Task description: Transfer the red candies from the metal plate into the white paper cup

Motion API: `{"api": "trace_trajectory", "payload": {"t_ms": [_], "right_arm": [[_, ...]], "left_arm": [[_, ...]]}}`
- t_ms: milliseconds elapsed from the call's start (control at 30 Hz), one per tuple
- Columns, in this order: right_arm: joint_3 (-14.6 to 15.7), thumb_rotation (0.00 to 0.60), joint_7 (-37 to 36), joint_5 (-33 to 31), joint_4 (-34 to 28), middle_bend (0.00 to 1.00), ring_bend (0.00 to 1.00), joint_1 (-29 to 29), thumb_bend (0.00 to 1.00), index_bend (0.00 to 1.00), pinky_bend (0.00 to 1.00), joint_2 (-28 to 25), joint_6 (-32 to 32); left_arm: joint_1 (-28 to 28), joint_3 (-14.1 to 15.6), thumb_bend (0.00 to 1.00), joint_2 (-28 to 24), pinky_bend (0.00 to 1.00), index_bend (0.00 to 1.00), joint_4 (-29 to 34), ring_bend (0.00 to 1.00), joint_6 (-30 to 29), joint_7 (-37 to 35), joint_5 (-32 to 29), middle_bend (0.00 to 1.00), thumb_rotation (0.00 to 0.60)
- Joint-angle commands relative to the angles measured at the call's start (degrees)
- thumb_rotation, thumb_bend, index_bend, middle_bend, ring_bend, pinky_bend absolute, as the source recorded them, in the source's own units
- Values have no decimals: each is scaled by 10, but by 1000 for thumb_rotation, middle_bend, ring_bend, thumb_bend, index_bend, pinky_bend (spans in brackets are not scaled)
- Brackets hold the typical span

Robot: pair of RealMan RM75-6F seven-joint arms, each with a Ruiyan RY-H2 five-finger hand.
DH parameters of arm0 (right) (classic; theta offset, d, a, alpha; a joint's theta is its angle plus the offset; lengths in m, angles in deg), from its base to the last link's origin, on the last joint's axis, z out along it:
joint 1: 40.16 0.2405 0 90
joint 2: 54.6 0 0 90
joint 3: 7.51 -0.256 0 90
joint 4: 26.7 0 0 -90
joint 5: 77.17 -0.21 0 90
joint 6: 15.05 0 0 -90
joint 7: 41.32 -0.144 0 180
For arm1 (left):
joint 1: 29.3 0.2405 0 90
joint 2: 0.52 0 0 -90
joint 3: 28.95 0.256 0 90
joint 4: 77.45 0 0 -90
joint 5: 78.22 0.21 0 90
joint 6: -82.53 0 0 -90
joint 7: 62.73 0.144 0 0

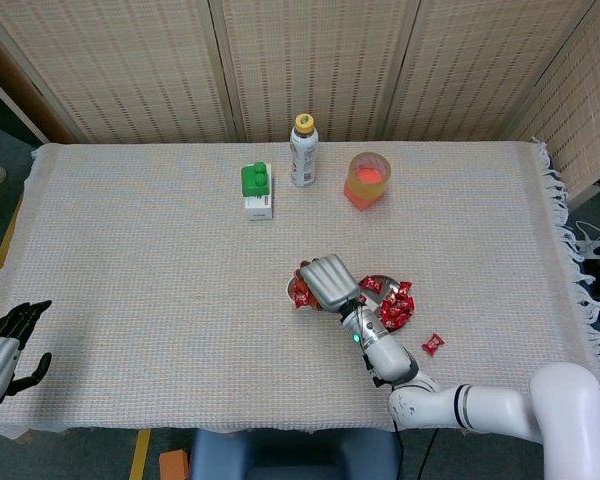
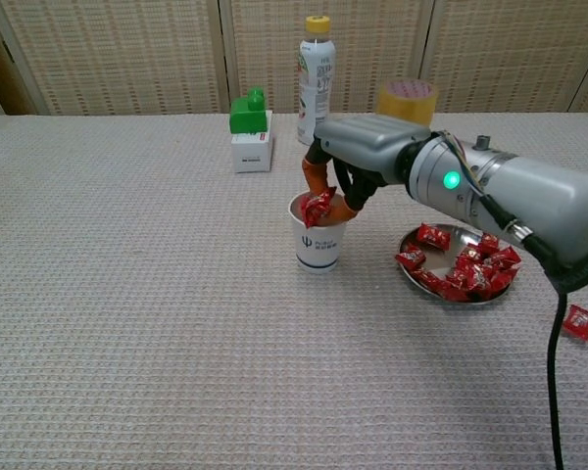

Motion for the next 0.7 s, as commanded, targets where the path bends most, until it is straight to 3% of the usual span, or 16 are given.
{"api": "trace_trajectory", "payload": {"t_ms": [33, 567, 700], "right_arm": [[4, 600, 9, -6, 1, 410, 485, 2, 317, 357, 757, -1, 3], [8, 600, 20, -13, -17, 374, 469, -2, 317, 283, 744, -19, 24], [10, 600, 23, -14, -21, 323, 430, -2, 317, 186, 715, -25, 25]], "left_arm": [[0, 0, 465, 0, 172, 0, 0, 59, -1, -1, 0, 82, 600], [0, 0, 465, 1, 173, 0, 0, 65, -1, 2, 0, 90, 600], [0, 0, 465, 3, 173, 0, -1, 66, -1, 6, 1, 92, 600]]}}
